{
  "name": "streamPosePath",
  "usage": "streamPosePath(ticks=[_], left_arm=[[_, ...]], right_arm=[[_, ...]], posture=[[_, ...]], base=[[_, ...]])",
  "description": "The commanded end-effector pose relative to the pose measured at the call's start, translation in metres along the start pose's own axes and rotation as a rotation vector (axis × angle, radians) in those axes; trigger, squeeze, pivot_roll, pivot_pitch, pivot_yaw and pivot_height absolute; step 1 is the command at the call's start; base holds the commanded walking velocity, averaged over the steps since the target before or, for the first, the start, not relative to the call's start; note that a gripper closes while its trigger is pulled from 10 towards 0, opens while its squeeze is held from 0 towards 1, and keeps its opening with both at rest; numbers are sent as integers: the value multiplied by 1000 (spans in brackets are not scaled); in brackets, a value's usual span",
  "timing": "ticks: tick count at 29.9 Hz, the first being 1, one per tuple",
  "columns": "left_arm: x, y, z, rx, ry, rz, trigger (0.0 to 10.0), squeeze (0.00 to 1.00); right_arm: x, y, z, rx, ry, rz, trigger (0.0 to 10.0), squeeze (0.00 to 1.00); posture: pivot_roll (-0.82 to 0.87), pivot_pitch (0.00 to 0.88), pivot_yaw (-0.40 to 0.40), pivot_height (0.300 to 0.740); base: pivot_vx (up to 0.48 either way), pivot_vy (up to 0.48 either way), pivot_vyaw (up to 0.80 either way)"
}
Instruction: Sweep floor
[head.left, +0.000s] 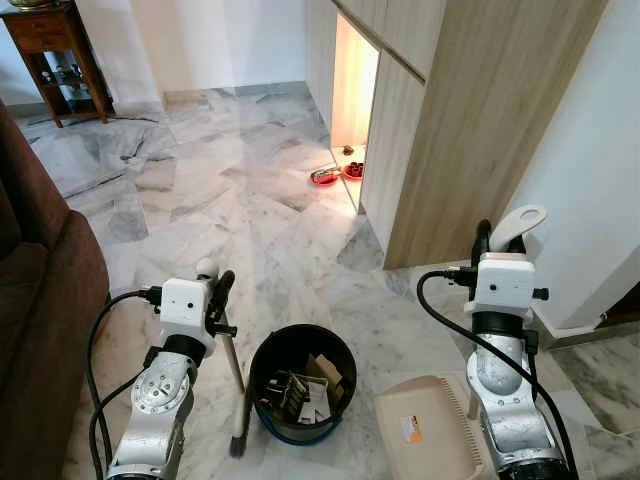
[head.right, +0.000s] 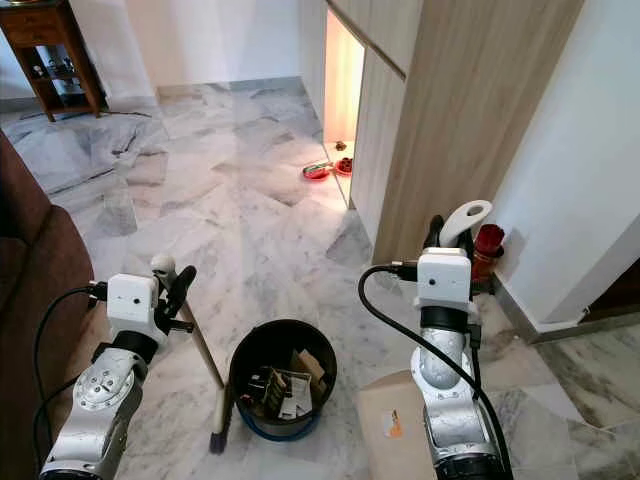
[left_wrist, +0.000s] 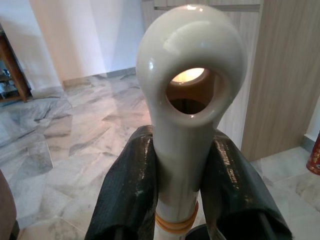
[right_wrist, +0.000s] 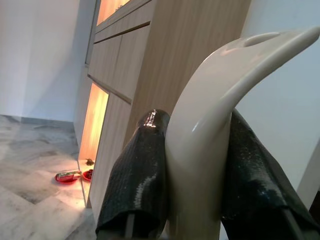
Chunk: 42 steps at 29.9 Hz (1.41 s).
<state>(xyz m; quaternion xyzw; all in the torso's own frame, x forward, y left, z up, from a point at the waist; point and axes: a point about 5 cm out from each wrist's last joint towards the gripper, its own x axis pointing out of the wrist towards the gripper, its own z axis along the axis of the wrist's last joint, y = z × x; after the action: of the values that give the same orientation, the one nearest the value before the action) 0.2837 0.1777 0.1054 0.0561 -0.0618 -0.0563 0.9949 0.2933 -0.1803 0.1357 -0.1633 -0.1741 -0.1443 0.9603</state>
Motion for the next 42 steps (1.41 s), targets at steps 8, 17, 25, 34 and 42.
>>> streamPosePath(ticks=[8,17,25,34,42], left_arm=[[5,1,15,-2,-66,-8,10000,0],[5,3,16,5,-72,-14,10000,0],[6,1,17,3,-75,-21,10000,0],[6,1,17,1,-75,-19,10000,0],[6,-1,16,-3,-75,-20,10000,0]], right_arm=[[5,2,6,16,-33,-4,10000,0],[3,7,6,9,-41,14,10000,0],[3,8,5,4,-39,21,10000,0],[3,8,4,2,-39,20,10000,0],[5,8,5,6,-42,23,10000,0]], posture=[[-70,0,10,740],[-61,0,15,740],[-56,0,13,740],[-55,0,12,740],[-56,0,11,740]], base=[[0,0,0],[-182,0,0],[-303,0,0],[-317,0,0],[-317,0,0]])
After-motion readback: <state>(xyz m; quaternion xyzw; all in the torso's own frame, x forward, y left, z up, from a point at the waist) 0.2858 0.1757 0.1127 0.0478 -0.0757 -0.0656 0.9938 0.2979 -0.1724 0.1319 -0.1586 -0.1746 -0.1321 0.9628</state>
